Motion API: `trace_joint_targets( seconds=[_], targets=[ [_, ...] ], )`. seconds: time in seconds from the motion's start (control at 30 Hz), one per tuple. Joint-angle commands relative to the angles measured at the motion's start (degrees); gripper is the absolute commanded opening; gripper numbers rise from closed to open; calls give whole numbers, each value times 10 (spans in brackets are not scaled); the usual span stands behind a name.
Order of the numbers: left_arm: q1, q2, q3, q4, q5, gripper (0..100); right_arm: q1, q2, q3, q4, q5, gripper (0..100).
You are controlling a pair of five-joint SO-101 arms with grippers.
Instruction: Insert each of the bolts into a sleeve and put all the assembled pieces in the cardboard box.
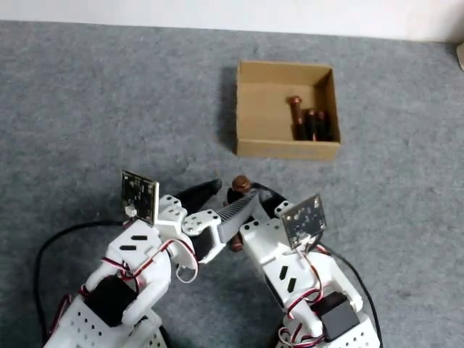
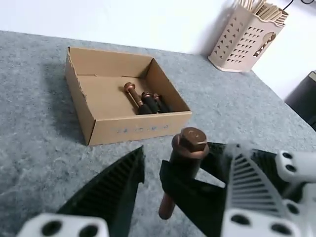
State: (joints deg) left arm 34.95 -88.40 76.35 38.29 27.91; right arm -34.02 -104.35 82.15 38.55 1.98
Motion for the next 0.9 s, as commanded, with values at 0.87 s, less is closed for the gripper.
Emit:
trace_joint_targets(
  seconds=[0.87],
  targets=[
    [-229, 10, -97, 90, -2, 6, 9, -9, 68, -95, 4, 5]
  ],
)
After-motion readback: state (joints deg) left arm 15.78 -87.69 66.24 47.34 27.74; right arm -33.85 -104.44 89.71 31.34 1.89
